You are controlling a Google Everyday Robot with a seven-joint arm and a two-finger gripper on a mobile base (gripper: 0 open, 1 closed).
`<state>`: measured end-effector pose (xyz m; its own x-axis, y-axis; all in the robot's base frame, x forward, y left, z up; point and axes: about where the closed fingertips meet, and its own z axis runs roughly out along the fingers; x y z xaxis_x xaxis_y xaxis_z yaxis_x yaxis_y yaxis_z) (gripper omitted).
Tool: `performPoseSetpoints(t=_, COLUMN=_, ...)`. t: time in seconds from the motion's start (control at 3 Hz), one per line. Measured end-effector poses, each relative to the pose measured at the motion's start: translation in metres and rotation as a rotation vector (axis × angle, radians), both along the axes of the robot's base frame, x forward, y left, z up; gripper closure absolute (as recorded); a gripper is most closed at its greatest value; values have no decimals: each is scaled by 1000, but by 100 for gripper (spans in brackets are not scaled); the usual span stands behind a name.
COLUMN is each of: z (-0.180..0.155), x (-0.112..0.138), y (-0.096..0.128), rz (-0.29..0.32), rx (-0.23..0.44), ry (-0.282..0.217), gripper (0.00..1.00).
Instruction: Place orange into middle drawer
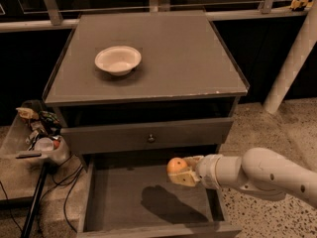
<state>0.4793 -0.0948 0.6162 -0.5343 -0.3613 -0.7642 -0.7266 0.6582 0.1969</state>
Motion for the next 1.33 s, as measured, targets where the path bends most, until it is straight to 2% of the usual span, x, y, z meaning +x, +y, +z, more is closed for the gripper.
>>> performPoseSetpoints(t=0.33, z=-29, x=3, y=10, rz=3, rx=34, ry=34, gripper=100)
performPoseSetpoints(t=1.0, z=-123, x=2, y=27, rz=-17, rx=86, ry=136, gripper=100)
performPoseSetpoints(t=1.33, z=-159, x=6, y=34, rz=-22, rx=111, ry=104, gripper=100)
